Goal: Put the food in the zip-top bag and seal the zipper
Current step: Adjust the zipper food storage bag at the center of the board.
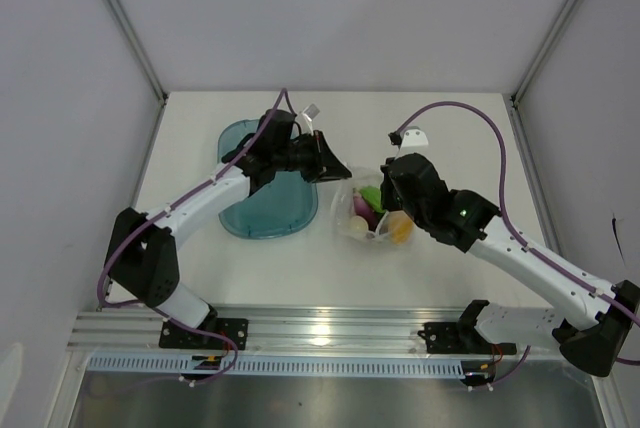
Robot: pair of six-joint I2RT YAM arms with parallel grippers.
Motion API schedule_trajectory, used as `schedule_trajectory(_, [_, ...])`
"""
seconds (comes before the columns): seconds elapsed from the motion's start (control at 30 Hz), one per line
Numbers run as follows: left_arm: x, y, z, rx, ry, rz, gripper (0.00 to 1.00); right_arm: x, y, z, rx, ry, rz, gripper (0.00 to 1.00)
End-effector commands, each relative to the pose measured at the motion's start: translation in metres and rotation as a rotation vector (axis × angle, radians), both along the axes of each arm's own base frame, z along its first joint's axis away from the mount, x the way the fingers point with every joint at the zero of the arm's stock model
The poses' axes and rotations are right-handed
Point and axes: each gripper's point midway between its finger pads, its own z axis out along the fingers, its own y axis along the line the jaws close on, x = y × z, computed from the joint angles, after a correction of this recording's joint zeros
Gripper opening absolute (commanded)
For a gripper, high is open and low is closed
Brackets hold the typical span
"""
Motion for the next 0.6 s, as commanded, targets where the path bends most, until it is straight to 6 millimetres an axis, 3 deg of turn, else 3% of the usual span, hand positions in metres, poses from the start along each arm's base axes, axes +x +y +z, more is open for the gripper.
schedule_trajectory(0.0, [0.001, -0.001, 0.008, -0.041, -0.026, -0.015, 0.14, 0.002, -0.007, 0.012, 0.012, -0.04, -0.02, 0.0])
schedule_trajectory(0.1, [0.0, -0.001, 0.013, -0.054, -0.038, -0.024, 0.08, 0.002, -0.008, 0.011, 0.006, -0.037, -0.023, 0.0])
schedule_trajectory(0.13, [-0.001, -0.001, 0.013, -0.057, -0.038, -0.028, 0.01, 0.002, -0.008, 0.011, 0.006, -0.036, -0.019, 0.05])
schedule_trajectory(0.2, [-0.004, -0.001, 0.014, -0.062, -0.033, -0.037, 0.0, 0.002, -0.007, 0.01, 0.002, -0.029, -0.015, 0.19])
schedule_trajectory(0.23, [-0.006, 0.0, 0.016, -0.066, -0.036, -0.04, 0.01, 0.002, -0.005, 0.008, -0.003, -0.019, -0.009, 0.33])
schedule_trajectory(0.33, [-0.009, 0.003, 0.018, -0.065, -0.029, -0.024, 0.01, -0.006, -0.008, 0.005, -0.02, 0.026, 0.003, 0.56])
schedule_trajectory(0.5, [-0.012, 0.017, 0.029, -0.091, 0.032, 0.112, 0.0, -0.041, -0.018, 0.005, 0.02, 0.108, 0.067, 0.84])
schedule_trajectory(0.57, [-0.013, 0.017, 0.04, -0.114, 0.041, 0.138, 0.01, -0.061, -0.012, 0.006, 0.06, 0.147, 0.149, 0.84])
